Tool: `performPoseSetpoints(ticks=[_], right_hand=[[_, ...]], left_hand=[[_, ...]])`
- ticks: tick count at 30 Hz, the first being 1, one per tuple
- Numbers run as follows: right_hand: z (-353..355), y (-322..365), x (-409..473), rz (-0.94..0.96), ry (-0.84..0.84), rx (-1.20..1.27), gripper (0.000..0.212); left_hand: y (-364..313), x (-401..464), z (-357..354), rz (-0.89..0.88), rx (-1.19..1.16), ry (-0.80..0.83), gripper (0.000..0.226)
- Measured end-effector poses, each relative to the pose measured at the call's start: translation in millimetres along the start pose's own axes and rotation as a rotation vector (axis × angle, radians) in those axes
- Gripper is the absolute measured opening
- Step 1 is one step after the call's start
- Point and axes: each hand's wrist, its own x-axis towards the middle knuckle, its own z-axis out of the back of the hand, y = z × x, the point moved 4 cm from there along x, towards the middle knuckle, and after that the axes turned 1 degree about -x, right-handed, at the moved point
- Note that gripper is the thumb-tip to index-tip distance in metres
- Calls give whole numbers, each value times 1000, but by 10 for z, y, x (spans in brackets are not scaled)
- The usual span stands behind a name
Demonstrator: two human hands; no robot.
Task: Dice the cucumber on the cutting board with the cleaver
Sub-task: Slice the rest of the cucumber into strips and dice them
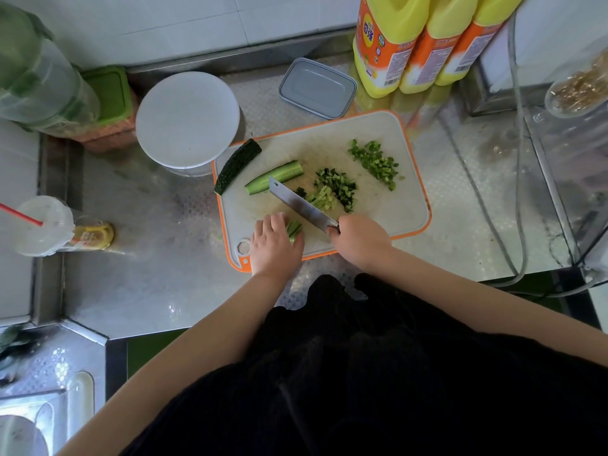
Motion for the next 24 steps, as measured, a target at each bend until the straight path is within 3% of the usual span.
performPoseSetpoints(ticks=[4,7,20,24], right_hand=[[43,26,-30,41,-2,3,32],[29,67,-73,67,-3,-17,32],[-95,168,-109,70,52,-92,21],[-55,128,21,29,91,-17,31]], left_hand=[[11,-44,53,-203,-91,-117,21],[24,-39,44,-318,-81,-144,25],[62,-35,-12,-310,-98,-148,27],[69,-37,-18,-325,-87,-155,24]])
